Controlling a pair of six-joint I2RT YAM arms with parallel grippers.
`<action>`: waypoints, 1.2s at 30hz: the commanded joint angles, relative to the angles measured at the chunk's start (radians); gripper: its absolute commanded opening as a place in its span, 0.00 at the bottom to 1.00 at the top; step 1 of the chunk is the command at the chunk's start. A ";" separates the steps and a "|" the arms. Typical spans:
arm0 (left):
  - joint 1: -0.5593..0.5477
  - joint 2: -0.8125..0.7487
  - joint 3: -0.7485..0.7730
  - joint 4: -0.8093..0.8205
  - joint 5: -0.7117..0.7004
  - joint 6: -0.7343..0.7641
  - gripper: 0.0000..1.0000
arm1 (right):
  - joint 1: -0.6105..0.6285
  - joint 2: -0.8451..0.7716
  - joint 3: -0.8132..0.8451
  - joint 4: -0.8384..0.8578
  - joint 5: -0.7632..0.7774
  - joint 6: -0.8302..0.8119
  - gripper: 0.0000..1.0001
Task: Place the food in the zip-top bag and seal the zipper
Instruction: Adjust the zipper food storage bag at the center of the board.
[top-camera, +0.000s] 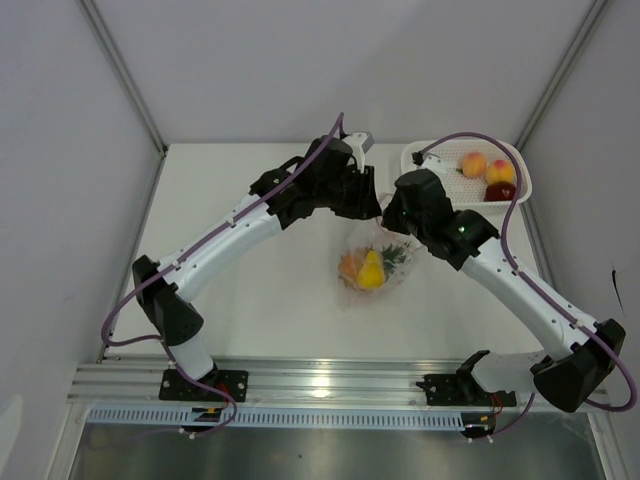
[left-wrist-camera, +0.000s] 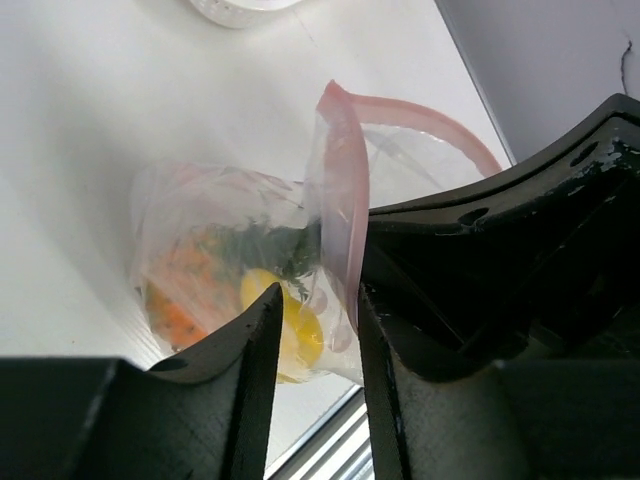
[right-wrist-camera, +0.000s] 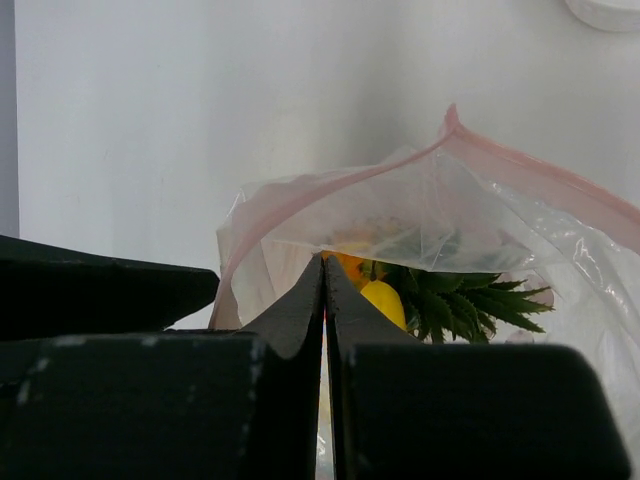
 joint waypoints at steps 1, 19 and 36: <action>-0.004 -0.009 0.021 -0.007 -0.059 0.038 0.40 | 0.000 0.026 0.039 0.023 0.003 -0.007 0.00; -0.002 0.000 0.099 -0.056 -0.007 0.036 0.45 | -0.014 -0.003 -0.045 0.128 -0.136 -0.008 0.00; -0.002 0.043 0.073 -0.079 0.048 0.041 0.26 | -0.015 0.003 -0.031 0.148 -0.121 -0.019 0.00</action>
